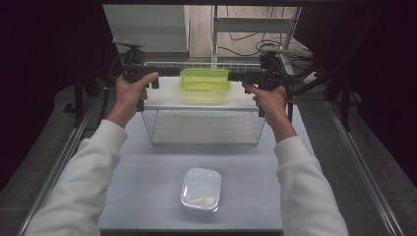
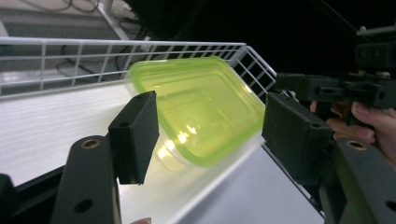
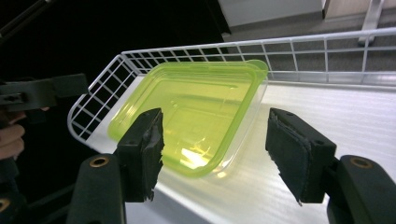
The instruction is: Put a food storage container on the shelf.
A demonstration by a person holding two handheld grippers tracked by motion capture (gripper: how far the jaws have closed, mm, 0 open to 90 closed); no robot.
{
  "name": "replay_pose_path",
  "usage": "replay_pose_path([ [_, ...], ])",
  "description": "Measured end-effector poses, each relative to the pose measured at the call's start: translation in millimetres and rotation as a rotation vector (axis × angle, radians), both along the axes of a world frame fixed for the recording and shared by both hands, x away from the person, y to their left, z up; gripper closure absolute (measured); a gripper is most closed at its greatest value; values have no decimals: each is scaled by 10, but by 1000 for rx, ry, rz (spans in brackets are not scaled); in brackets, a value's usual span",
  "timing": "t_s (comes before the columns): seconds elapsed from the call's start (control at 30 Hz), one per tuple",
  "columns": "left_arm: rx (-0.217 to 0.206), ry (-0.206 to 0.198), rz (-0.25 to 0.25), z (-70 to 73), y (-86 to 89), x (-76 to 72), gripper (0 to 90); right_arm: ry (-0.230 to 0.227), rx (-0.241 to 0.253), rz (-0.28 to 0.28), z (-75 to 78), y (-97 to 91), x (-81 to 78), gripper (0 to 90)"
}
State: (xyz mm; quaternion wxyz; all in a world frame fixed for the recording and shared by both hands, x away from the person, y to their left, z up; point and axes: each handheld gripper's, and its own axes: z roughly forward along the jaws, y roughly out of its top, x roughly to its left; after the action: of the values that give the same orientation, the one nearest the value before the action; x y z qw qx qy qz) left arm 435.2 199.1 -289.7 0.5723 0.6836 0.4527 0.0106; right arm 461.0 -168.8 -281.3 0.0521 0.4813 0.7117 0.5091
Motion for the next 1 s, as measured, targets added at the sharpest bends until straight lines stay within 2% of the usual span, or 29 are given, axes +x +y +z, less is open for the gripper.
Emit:
replay_pose_path([
  [0.1,40,-34,-13,10,7,-166,352,-29,-16,22,28,-45,-129,359],
  [0.27,52,-66,-44,-58,31,-422,350,-80,-60,66,15,-117,-364,351],
  [0.37,55,-74,-67,-139,44,-566,350,-100,-88,94,-43,-157,-511,347],
  [0.47,71,-68,-81,-244,50,-694,351,-111,-109,122,-145,-213,-651,346],
  [0.53,71,-61,-85,-319,61,-774,352,-110,-112,136,-226,-260,-730,345],
  [0.8,120,-31,-81,-659,36,-1098,335,-97,-114,186,-579,-443,-987,343],
  [1.0,155,1,-79,-937,36,-1248,331,-91,-137,214,-818,-528,-1140,343],
])
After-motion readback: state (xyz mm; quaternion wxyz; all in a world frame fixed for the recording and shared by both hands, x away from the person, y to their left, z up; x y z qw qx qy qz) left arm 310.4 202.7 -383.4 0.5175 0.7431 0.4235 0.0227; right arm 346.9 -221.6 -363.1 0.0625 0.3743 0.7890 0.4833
